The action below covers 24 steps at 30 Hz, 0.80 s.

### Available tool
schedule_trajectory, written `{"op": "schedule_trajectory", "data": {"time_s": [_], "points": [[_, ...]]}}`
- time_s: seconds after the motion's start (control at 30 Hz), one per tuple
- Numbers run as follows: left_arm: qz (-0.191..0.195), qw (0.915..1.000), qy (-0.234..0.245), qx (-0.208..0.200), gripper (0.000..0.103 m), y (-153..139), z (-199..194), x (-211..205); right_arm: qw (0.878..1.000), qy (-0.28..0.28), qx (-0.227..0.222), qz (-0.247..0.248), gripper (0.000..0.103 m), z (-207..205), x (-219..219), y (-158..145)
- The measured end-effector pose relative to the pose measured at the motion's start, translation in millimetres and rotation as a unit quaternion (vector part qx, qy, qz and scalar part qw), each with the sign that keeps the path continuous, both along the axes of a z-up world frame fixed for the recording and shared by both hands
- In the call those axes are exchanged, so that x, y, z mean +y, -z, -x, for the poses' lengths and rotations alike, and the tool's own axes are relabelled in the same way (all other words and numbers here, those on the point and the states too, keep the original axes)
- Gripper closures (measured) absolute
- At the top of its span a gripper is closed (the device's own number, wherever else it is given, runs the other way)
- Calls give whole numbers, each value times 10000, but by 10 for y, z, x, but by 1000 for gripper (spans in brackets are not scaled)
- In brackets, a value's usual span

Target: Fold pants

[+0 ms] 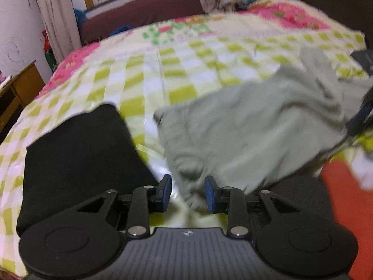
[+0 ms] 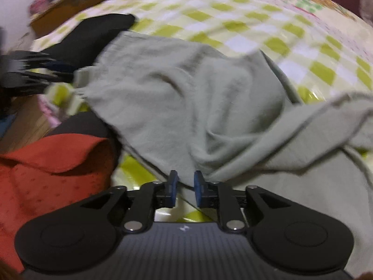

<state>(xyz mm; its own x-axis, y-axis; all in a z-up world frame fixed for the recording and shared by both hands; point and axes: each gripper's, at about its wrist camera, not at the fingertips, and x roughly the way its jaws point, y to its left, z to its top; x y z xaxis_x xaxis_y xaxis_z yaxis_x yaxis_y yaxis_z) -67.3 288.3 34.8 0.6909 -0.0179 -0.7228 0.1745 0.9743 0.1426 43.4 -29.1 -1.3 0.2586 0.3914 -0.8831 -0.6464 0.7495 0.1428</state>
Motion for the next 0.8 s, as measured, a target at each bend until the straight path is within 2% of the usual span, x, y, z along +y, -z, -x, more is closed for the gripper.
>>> {"op": "schedule_trajectory", "data": {"time_s": [0.07, 0.13, 0.2, 0.3, 0.37, 0.43, 0.53, 0.63, 0.7, 0.8], "points": [[236, 9997, 80, -50, 50, -10, -71, -119, 9997, 172, 113, -94, 85, -33, -49, 10], [551, 9976, 316, 260, 49, 89, -197, -267, 9990, 335, 53, -297, 85, -47, -171, -122], [534, 9953, 620, 510, 50, 178, -310, -453, 9966, 655, -119, -494, 84, -131, -392, -329], [669, 9923, 997, 294, 49, 13, -401, -688, 9876, 1381, -490, -566, 79, -453, -749, -574], [775, 9894, 1230, 75, 47, -117, -488, -866, 9770, 1954, -663, -541, 74, -776, -944, -642], [1060, 9827, 1521, -37, 46, -154, -607, -1098, 9650, 2446, -686, -645, 72, -1175, -1109, -617], [1362, 9711, 1960, -58, 46, -58, -809, -1545, 9394, 3295, -354, -874, 67, -1834, -1295, -455], [1571, 9619, 2240, 2, 46, 117, -995, -1934, 9113, 4024, -110, -871, 66, -2390, -1395, -258], [1700, 9589, 2266, 132, 46, 222, -1099, -2124, 9000, 4304, -5, -689, 62, -2688, -1372, -116], [1535, 9593, 2353, 271, 46, 346, -1164, -2292, 8913, 4527, -231, 101, 60, -2938, -1285, 99]]}}
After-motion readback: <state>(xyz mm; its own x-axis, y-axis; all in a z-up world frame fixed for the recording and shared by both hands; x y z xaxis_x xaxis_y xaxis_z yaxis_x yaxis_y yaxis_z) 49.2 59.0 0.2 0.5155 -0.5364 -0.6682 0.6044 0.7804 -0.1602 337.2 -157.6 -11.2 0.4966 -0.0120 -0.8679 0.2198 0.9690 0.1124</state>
